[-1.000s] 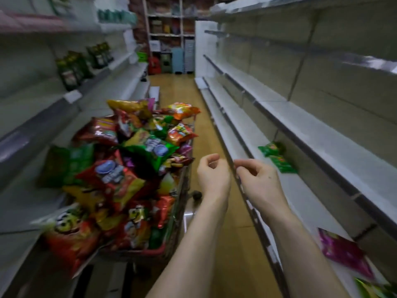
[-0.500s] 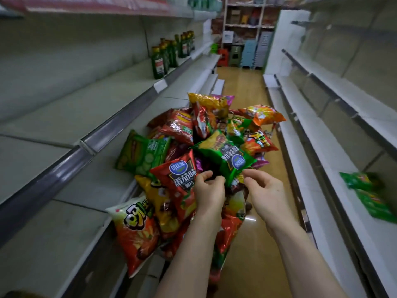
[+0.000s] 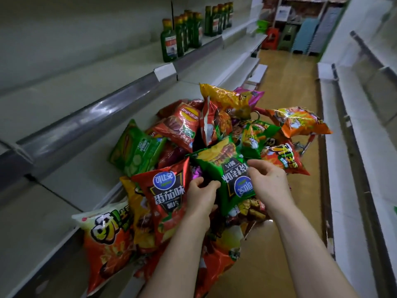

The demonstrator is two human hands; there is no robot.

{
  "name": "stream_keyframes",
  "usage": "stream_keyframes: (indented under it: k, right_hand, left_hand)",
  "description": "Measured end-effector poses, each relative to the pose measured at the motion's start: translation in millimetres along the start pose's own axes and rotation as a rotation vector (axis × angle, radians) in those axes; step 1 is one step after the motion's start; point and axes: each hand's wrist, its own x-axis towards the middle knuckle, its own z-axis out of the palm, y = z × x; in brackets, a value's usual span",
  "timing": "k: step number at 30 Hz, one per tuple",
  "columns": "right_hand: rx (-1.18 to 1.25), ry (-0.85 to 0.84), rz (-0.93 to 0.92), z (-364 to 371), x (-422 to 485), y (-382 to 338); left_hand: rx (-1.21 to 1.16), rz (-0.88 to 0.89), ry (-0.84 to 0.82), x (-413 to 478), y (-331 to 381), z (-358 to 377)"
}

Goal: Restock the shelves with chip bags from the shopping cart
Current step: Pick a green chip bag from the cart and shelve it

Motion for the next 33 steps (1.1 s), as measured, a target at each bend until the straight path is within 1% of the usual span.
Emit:
stream_keyframes:
  k: [3,6,10,15,20,23,28,30,33]
  right_hand:
    - [-0.029,-0.069,-0.013,7,29,5]
    - [-0.124,-0.128,-0.016,15,53,15]
    - [-0.265,-0.193,0.064,21,76,28]
    - [-0.261,-0.238,0.103,23,86,35]
    - [-0.241,-0.202,0.102,19,79,30]
    - [-0.236,-0.183,0.110,13,64,23]
    - [-0.235,-0.095,0.114,-4,27,8]
    - [-0.214,-0.034,0.098,-12,11,1]
    - [-0.179,0.118,0.070,-20,-16,-9]
  left_hand:
    - [-0.024,-0.027,0.026,14,-3,12]
    - [-0.032,-0.028,0.049,27,-7,19]
    - [-0.076,-0.057,0.061,42,-14,22]
    - [-0.144,-0.094,0.028,52,-22,28]
    - [-0.204,-0.080,0.025,47,-20,29]
    - [-0.206,-0.067,-0.018,36,-16,25]
    - [-0.140,-0.118,-0.180,15,-2,13]
    - [-0.136,-0.121,-0.259,4,6,10]
    - [-0.151,-0.092,-0.367,-12,15,6]
